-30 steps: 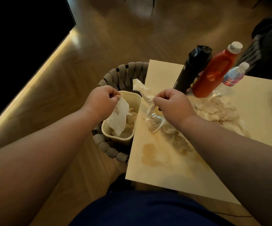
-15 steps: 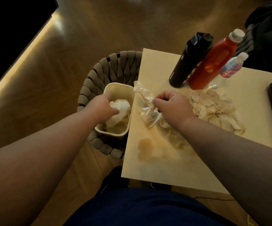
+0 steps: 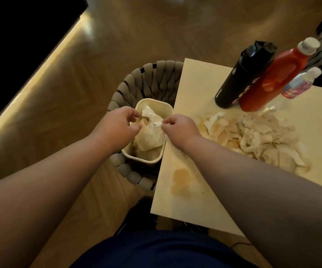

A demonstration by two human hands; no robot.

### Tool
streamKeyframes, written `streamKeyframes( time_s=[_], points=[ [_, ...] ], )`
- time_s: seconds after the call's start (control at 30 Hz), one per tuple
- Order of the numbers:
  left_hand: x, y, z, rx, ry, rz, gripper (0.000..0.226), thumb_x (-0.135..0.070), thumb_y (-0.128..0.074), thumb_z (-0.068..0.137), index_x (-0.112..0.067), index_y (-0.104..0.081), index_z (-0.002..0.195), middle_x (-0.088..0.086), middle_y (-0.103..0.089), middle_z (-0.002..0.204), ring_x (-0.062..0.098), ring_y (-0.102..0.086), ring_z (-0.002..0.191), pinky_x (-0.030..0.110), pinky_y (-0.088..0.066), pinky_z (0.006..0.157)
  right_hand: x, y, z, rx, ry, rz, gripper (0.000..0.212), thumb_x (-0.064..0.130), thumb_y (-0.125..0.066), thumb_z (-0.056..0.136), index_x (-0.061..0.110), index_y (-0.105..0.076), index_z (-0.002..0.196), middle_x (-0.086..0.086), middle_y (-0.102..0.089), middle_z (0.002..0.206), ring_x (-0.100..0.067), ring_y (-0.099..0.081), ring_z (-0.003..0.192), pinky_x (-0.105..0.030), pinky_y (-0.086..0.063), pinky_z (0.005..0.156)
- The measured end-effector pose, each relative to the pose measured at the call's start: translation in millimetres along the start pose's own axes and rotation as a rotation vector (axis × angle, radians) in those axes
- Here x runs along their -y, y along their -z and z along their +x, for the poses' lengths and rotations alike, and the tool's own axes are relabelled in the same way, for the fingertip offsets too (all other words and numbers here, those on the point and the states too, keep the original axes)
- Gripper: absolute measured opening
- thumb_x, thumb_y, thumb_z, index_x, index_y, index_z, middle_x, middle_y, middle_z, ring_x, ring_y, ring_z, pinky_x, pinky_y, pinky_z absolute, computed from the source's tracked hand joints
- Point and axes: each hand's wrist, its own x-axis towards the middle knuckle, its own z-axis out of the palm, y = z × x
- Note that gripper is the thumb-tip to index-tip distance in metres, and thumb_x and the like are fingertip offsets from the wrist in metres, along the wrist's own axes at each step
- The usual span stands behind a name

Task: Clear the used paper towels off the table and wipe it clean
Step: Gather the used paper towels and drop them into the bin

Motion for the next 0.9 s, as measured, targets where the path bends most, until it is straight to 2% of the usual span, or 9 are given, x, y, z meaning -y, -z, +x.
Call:
streamKeyframes(
  time_s=[0.1,0.17,0.23,0.33,0.47,0.67,0.73,0.8,0.9],
  points=[
    [7,-3,-6,0.010,0.017,0.003,0.032,-0.028,-0.069,0.097,-0.027,-0.063,0.129,-0.014,-0.063,0.105,0.007,-0.062,0.097,0.028,-0.059,0.078,-11,-17,10,0.132,-0.045,-0.178,0.049,0.030,-0.062,0.100,0.018,-0.052,0.146,-0.005,-0.062,0.131,-0.025,-0.061,0.115,-0.034,-0.051,0.090],
    [12,-5,-7,0.008,0.020,0.006,0.031,-0.027,-0.068,0.097,-0.028,-0.063,0.127,-0.016,-0.063,0.103,0.006,-0.063,0.093,0.027,-0.060,0.075,-20,-18,11,0.089,-0.040,-0.090,0.047,0.024,-0.061,0.099,0.022,-0.054,0.146,-0.002,-0.060,0.137,-0.025,-0.058,0.124,-0.029,-0.047,0.091],
    [15,-6,-7,0.009,0.029,0.009,0.031,-0.027,-0.069,0.097,-0.028,-0.064,0.127,-0.015,-0.063,0.103,0.007,-0.063,0.093,0.030,-0.060,0.077,-26,-14,6,0.037,-0.016,-0.028,0.042,0.020,-0.058,0.098,0.024,-0.061,0.140,0.001,-0.062,0.137,-0.020,-0.058,0.123,-0.024,-0.043,0.086],
    [13,-10,-4,0.006,0.046,0.004,0.032,-0.026,-0.068,0.097,-0.027,-0.064,0.129,-0.013,-0.064,0.106,0.008,-0.063,0.095,0.031,-0.061,0.078,-34,2,-5,-0.011,0.012,0.026,0.038,0.020,-0.056,0.099,0.023,-0.065,0.135,0.003,-0.065,0.130,-0.015,-0.060,0.114,-0.019,-0.043,0.081],
    [-3,-23,3,0.033,0.010,0.016,0.032,-0.025,-0.067,0.098,-0.029,-0.063,0.129,-0.010,-0.065,0.114,0.008,-0.064,0.095,0.022,-0.058,0.070,-50,38,-22,-0.120,0.010,0.062,0.033,0.021,-0.058,0.098,0.025,-0.069,0.129,0.009,-0.067,0.119,-0.006,-0.058,0.101,-0.013,-0.040,0.075],
    [-41,-65,11,0.071,-0.046,0.107,0.033,-0.032,-0.069,0.096,-0.031,-0.064,0.128,-0.012,-0.066,0.111,0.009,-0.066,0.091,0.038,-0.063,0.080,-108,103,-53,-0.309,-0.112,0.059,0.024,0.024,-0.062,0.095,0.027,-0.072,0.116,0.009,-0.069,0.102,-0.001,-0.062,0.083,-0.012,-0.040,0.060],
    [-55,-83,15,0.103,-0.090,0.157,0.036,-0.035,-0.069,0.095,-0.031,-0.063,0.131,-0.012,-0.066,0.114,0.008,-0.064,0.092,0.037,-0.060,0.084,-129,120,-63,-0.380,-0.167,0.059,0.019,0.025,-0.066,0.093,0.027,-0.074,0.111,0.009,-0.070,0.090,-0.002,-0.061,0.073,-0.013,-0.040,0.054],
    [-64,-99,19,0.159,-0.141,0.246,0.043,-0.036,-0.069,0.095,-0.030,-0.060,0.136,-0.008,-0.065,0.123,0.011,-0.064,0.098,0.035,-0.059,0.086,-147,131,-72,-0.427,-0.207,0.040,0.016,0.026,-0.067,0.092,0.027,-0.074,0.106,0.011,-0.069,0.083,-0.004,-0.062,0.069,-0.018,-0.043,0.056],
    [-71,-123,24,0.252,-0.197,0.429,0.058,-0.038,-0.068,0.093,-0.031,-0.049,0.147,-0.001,-0.054,0.140,0.022,-0.060,0.117,0.038,-0.053,0.097,-172,138,-86,-0.458,-0.251,0.055,0.015,0.027,-0.068,0.091,0.027,-0.075,0.104,0.010,-0.070,0.083,-0.012,-0.065,0.076,-0.029,-0.054,0.068]
  ],
)
